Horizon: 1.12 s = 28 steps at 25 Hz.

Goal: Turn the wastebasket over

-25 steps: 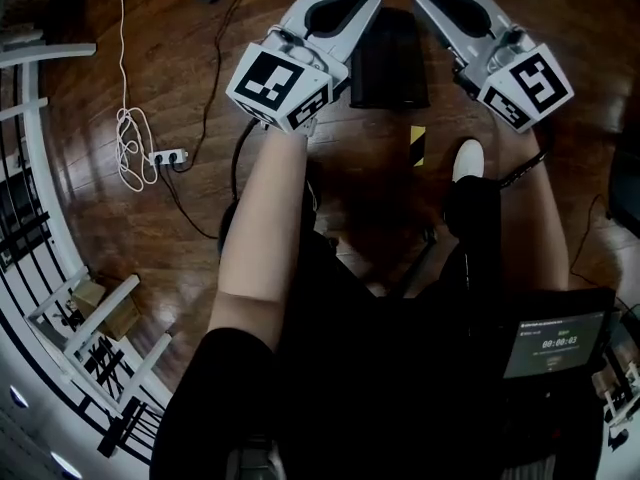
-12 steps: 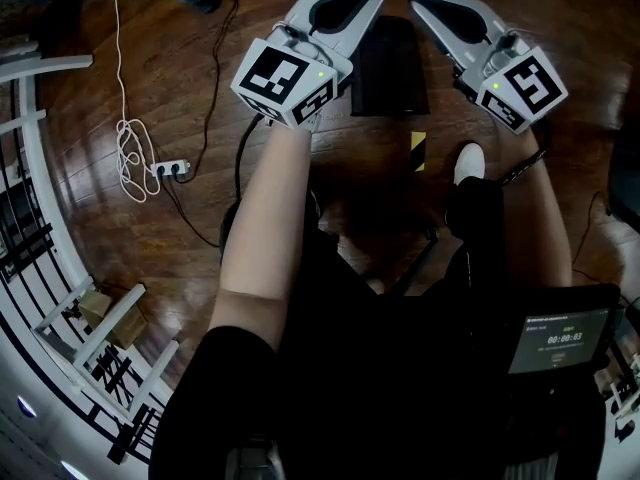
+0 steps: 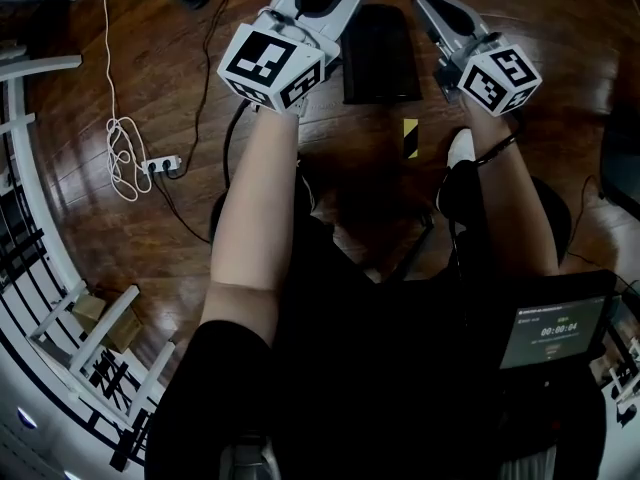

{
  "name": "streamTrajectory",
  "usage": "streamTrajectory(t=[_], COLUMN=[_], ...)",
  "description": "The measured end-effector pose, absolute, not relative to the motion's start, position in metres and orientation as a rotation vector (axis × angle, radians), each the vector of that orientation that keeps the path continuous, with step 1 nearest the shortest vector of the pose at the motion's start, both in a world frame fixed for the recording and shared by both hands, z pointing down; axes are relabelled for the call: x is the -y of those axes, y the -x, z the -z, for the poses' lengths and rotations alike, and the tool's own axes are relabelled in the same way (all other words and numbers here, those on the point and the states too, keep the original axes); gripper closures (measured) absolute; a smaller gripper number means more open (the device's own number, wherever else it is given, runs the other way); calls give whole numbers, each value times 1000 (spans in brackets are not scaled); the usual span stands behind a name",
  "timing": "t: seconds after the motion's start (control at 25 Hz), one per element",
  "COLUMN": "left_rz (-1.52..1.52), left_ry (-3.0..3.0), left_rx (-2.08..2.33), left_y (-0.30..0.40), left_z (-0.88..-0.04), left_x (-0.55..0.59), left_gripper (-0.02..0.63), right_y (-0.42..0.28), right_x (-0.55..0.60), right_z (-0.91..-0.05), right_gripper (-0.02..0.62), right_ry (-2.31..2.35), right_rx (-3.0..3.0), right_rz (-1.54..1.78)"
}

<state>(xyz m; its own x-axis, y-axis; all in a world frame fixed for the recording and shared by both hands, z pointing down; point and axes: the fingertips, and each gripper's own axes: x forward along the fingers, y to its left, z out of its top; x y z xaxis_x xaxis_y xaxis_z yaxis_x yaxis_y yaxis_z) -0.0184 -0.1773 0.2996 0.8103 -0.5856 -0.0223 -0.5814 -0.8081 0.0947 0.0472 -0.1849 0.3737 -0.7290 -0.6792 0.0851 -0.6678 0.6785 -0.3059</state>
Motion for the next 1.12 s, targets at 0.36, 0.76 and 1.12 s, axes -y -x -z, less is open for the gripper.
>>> streamTrajectory(t=[0.36, 0.76, 1.12], left_rz=[144, 128, 146], left_ry=[-2901, -2908, -2906], left_rx=[940, 898, 894], left_y=[13, -3, -10], left_z=[-287, -275, -257], left_x=[181, 174, 171], left_gripper=[605, 605, 605], right_y=[-91, -108, -107], right_x=[134, 39, 18], right_z=[-492, -618, -648], right_gripper=[584, 584, 568], right_ry=[1413, 1491, 1499], right_rx=[-2321, -1831, -1574], right_rz=[1062, 1501, 1659])
